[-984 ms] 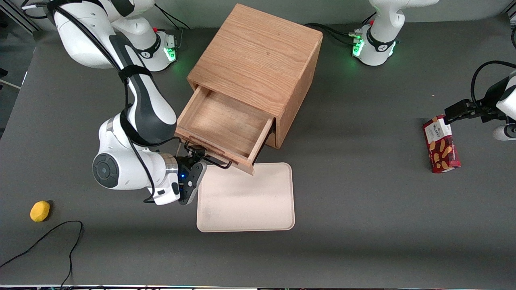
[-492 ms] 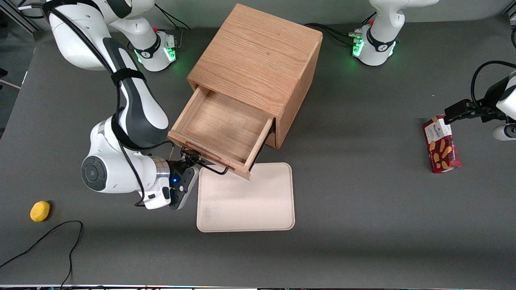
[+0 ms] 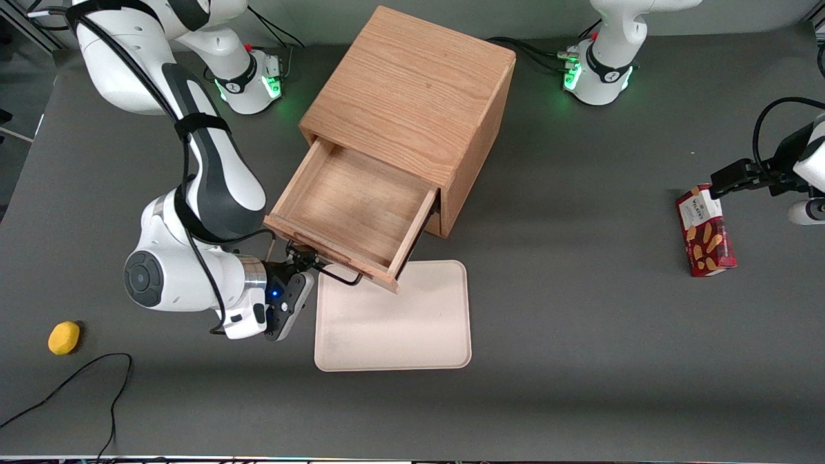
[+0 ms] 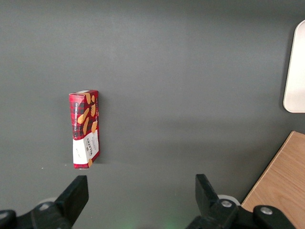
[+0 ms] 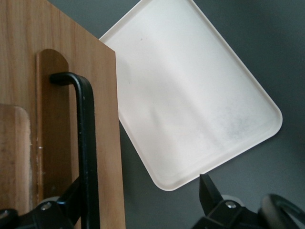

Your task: Open upper drawer

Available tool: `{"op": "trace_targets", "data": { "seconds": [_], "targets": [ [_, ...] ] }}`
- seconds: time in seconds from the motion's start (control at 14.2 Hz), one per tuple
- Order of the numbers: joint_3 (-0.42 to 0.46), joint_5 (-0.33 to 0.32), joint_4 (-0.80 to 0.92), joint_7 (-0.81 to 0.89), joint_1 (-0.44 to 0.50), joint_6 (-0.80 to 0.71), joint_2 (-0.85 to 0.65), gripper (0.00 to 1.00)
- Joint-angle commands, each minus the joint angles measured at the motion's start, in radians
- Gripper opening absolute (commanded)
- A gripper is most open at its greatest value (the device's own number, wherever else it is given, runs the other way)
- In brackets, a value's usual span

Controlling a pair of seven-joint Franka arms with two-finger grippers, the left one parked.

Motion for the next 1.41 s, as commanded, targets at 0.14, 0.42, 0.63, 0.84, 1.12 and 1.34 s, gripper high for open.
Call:
{"op": "trace_targets", "data": {
  "seconds": [0.14, 0.42, 0.63, 0.84, 1.12, 1.34],
  "targets": [
    [0.011, 0.038, 0.033, -0.022, -0.038, 0.026, 0.026, 1.00],
    [0.010, 0.075, 0.053, -0.020, -0.053, 0.026, 0.026, 1.00],
    [0.010, 0.101, 0.061, -0.017, -0.056, 0.026, 0.024, 1.00],
    [0.006, 0.102, 0.065, -0.019, -0.058, 0.028, 0.026, 1.00],
    [0.008, 0.104, 0.065, -0.022, -0.071, 0.043, 0.027, 1.00],
    [0.006, 0.104, 0.065, -0.022, -0.073, 0.046, 0.027, 1.00]
  ]
}}
